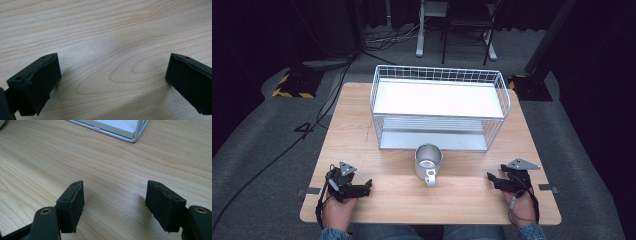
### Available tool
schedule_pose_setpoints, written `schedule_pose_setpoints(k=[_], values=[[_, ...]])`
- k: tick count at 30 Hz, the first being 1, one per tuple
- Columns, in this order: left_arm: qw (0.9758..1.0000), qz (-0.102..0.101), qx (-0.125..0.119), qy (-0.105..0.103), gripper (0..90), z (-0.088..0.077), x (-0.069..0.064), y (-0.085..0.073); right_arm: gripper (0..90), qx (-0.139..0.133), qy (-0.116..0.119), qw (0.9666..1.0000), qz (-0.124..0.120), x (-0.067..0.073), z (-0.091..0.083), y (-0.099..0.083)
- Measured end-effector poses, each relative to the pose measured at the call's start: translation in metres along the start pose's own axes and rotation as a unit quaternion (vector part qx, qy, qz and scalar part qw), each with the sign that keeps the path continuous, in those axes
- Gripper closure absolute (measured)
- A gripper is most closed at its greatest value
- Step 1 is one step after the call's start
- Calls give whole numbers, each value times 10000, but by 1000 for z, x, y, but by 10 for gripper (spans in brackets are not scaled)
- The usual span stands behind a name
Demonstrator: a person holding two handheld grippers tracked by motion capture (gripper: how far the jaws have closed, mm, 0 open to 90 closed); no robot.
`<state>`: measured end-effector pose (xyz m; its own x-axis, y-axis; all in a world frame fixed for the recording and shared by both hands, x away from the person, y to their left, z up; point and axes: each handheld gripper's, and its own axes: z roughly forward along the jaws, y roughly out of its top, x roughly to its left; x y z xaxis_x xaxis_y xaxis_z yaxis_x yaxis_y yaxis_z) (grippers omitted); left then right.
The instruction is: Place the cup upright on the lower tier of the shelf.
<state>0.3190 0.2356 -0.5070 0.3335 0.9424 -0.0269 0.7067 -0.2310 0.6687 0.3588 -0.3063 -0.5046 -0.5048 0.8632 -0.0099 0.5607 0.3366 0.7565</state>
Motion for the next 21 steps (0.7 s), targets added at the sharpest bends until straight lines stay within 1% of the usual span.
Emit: schedule_pose_setpoints(k=[2, 4, 7, 9, 10, 11, 12, 13, 14, 15, 16, 19, 21], values=[[10000, -1, 1, 0, 4, 0, 0, 0, 314, -2, 0, 10000, -3, 0, 0, 0], [10000, -43, 1, 15, 4, -1, -1, -1, 315, -2, 1, 10000, -3, 0, 0, 0], [10000, -26, 50, -4, 5, -1, -1, 0, 314, -2, 0, 10000, -3, 0, 0, 0], [9999, -101, 91, -74, 4, -3, -1, 0, 313, -1, 3, 10000, -4, 0, 0, 0], [9998, -120, 94, -150, 4, -4, 0, 1, 311, 0, 0, 10000, -3, 0, 0, 0], [9998, -120, 94, -150, 4, -4, 0, 1, 308, -1, -11, 10000, -4, 0, 0, 0], [9993, -194, 72, -322, 8, -5, 0, 2, 307, -1, -17, 10000, -4, 0, 0, 0], [9993, -194, 72, -322, 22, -5, 0, 2, 307, -1, -17, 10000, -4, 0, 0, 0], [9988, -228, 16, -429, 41, -7, 1, 4, 306, 4, -22, 10000, 6, 0, 0, 0], [9988, -228, 16, -429, 45, -7, 1, 4, 306, 4, -22, 10000, 6, 0, 0, 0], [9987, -271, -130, -412, 46, -12, -1, 6, 306, -3, -21, 10000, -4, 0, 0, 0], [9987, -264, -192, -400, 50, -16, -3, 8, 306, -8, -30, 10000, -17, 0, 0, 0], [9986, -248, -288, -371, 58, -21, -7, 11, 306, -6, -36, 10000, -10, 1, 0, 0]])
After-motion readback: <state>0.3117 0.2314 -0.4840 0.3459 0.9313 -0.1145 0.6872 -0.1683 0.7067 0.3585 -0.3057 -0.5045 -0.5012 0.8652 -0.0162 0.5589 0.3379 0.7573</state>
